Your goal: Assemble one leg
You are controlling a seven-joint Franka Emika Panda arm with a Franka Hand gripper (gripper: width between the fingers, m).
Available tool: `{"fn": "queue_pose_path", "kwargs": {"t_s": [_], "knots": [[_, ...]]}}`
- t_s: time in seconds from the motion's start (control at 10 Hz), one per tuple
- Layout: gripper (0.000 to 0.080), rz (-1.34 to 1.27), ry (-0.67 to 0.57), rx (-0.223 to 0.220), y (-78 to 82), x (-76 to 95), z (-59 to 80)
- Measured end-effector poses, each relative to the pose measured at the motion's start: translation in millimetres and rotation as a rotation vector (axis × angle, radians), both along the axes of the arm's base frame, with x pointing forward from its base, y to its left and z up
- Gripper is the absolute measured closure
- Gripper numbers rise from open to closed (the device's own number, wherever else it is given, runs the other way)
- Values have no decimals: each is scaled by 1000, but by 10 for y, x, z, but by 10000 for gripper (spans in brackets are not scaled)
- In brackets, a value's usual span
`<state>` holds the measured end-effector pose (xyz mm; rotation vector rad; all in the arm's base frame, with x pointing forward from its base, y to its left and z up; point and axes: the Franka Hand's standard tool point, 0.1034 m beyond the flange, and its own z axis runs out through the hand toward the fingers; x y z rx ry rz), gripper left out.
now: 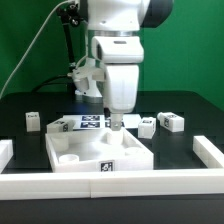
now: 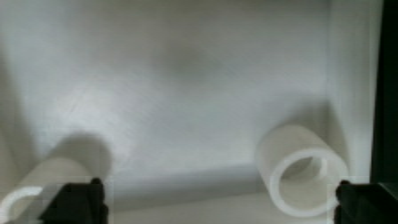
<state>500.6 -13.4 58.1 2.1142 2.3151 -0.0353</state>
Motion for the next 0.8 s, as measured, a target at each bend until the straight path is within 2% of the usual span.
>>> {"fn": "queue_pose_path", "kwargs": {"t_s": [0.4,0.6,0.8], "knots": [[150,40,-9,3,-32,-12,-30],[150,73,-26,13,-204,-229,-176],[150,62,-19,15,-301,-328,-231]]}}
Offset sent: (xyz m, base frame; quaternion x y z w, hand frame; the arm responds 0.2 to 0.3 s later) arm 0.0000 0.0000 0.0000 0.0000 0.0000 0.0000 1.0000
